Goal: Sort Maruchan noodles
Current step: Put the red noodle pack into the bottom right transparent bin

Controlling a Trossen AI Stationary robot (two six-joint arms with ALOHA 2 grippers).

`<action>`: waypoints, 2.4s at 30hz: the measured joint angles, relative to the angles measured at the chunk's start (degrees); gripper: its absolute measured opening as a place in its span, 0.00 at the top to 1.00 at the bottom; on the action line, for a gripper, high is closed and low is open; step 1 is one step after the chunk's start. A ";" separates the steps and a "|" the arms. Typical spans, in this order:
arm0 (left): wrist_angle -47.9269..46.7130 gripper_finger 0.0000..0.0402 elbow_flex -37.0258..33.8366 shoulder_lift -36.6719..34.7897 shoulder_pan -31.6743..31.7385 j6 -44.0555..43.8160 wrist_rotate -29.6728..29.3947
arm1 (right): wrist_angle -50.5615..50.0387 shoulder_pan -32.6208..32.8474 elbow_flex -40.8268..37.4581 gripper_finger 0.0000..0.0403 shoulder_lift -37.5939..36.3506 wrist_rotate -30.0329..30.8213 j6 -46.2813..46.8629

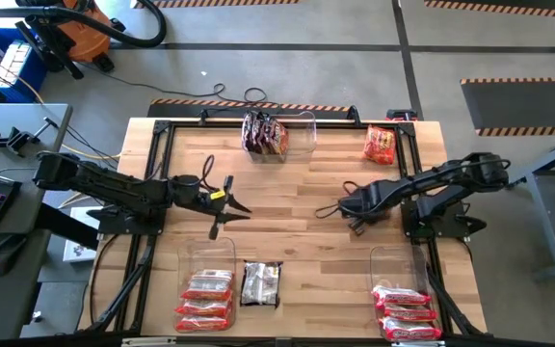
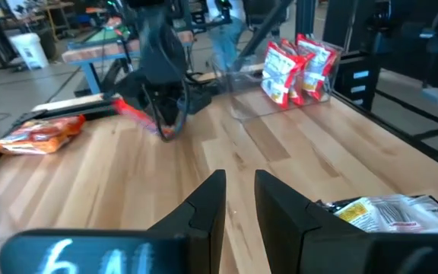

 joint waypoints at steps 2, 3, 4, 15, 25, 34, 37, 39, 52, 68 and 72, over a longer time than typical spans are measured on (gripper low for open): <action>0.03 0.85 1.02 1.82 -0.46 0.00 -0.01 | 4.33 0.65 0.95 1.00 -0.32 -0.25 -2.64; 0.03 0.85 1.53 2.72 -0.66 0.03 -0.04 | 5.43 1.02 1.61 1.00 -0.54 -0.07 -3.73; -0.05 0.85 1.84 3.51 -0.78 0.02 -0.09 | 5.61 1.32 2.52 1.00 -0.57 0.48 -4.84; -0.13 0.85 6.92 13.98 -1.33 0.00 -0.48 | -11.01 1.77 9.56 1.00 -0.59 9.16 -0.82; 0.01 0.83 13.06 24.37 -1.40 0.00 -3.77 | -4.83 2.45 1.54 1.00 -0.81 8.27 3.07; 0.76 0.69 19.09 34.44 -1.40 0.11 -11.35 | 8.00 6.42 3.83 1.00 -0.61 9.17 2.63; 1.05 0.64 21.60 38.14 -1.54 0.05 -11.34 | 14.22 7.59 3.81 1.00 -0.36 8.76 2.01; 0.74 0.60 22.90 40.36 -1.77 0.04 -11.56 | 18.99 8.23 3.81 1.00 0.13 8.52 1.23; 0.01 0.49 30.58 50.98 -3.96 3.02 -20.24 | 29.18 9.43 3.95 1.00 4.17 9.09 -2.71; -8.32 0.92 33.00 51.87 -3.83 9.62 -23.14 | 33.87 9.99 4.46 0.99 4.42 10.81 -10.75; -5.99 0.97 33.00 51.87 -4.85 14.78 -32.49 | 31.76 10.92 8.25 0.91 4.44 12.61 -16.15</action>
